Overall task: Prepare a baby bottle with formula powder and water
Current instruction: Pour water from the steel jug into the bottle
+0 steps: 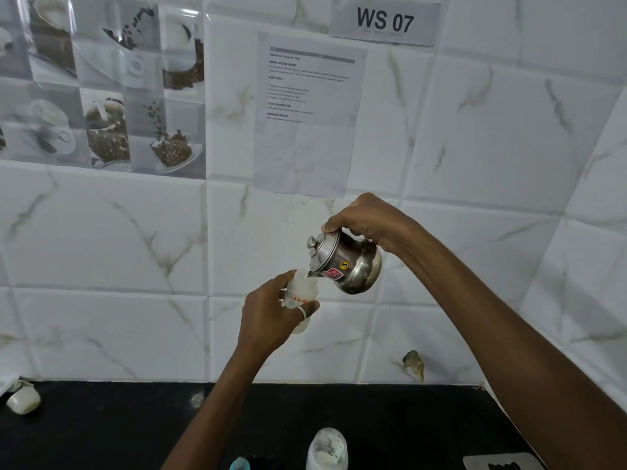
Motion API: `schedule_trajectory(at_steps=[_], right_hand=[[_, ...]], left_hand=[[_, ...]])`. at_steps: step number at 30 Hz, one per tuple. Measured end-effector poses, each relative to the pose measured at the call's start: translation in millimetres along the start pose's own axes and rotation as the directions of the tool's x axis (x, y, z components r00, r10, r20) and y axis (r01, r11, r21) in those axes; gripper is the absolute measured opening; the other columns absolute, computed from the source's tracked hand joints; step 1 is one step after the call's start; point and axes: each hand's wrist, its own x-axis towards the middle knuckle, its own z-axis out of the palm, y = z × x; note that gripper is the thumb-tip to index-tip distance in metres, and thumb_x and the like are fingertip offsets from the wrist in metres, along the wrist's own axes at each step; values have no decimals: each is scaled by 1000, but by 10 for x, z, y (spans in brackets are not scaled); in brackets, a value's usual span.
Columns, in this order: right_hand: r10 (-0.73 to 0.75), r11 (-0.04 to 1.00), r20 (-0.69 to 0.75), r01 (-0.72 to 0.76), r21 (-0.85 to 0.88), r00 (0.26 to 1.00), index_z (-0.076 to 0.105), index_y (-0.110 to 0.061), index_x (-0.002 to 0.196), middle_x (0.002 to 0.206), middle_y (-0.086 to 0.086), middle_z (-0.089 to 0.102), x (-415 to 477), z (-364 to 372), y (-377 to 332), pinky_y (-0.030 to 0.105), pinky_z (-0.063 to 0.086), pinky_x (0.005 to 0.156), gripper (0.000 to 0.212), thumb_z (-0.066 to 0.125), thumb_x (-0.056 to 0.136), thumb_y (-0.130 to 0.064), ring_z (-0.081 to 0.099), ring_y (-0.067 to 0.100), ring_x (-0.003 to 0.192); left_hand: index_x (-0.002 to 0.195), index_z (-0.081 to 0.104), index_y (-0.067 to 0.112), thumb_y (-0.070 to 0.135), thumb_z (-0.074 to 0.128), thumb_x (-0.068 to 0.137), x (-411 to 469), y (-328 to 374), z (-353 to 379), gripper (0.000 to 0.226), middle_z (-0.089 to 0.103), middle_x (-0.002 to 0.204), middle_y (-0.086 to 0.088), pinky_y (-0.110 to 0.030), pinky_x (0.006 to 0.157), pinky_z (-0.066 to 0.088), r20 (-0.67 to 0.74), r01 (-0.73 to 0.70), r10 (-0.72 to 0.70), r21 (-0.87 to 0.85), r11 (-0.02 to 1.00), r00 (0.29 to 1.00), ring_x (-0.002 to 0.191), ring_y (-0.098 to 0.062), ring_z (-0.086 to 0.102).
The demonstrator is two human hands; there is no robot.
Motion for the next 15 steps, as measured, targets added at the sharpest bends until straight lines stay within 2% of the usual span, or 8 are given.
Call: schedule_trajectory(at_steps=[4,8,13,15], right_hand=[[-2,1000,-2,2,-7,1000,64,-10,82,80,6,50,16,12,1,31,36,64,31,86,70,-28,51,20,76],[-6,1000,-3,6,-5,1000,58,-13,75,77,5,45,24,18,-1,31,33,62,32,86,69,-28,48,20,74],[1,1000,-2,-1,20,1000,63,-11,83,78,5,47,11,15,20,30,33,61,30,86,71,-27,47,19,74],[9,1000,-5,-9,30,1000,69,-4,86,78,5,48,6,4,43,30,34,61,32,86,71,-27,47,18,73]], left_hand=[[142,58,21,39,87,78,-3,-2,-6,73,67,135,0,-38,96,57,4,-1,1,-6,1000,1000,111,-18,65],[142,58,21,38,86,78,0,-11,6,72,67,136,0,-33,94,55,7,-2,2,-6,1000,1000,110,-16,63],[142,58,22,39,86,78,0,-21,8,72,67,135,0,-30,92,54,10,-2,2,-5,1000,1000,107,-13,62],[141,59,22,39,87,77,-4,-24,7,72,68,134,1,-30,92,55,9,-4,4,-7,1000,1000,106,-14,63]])
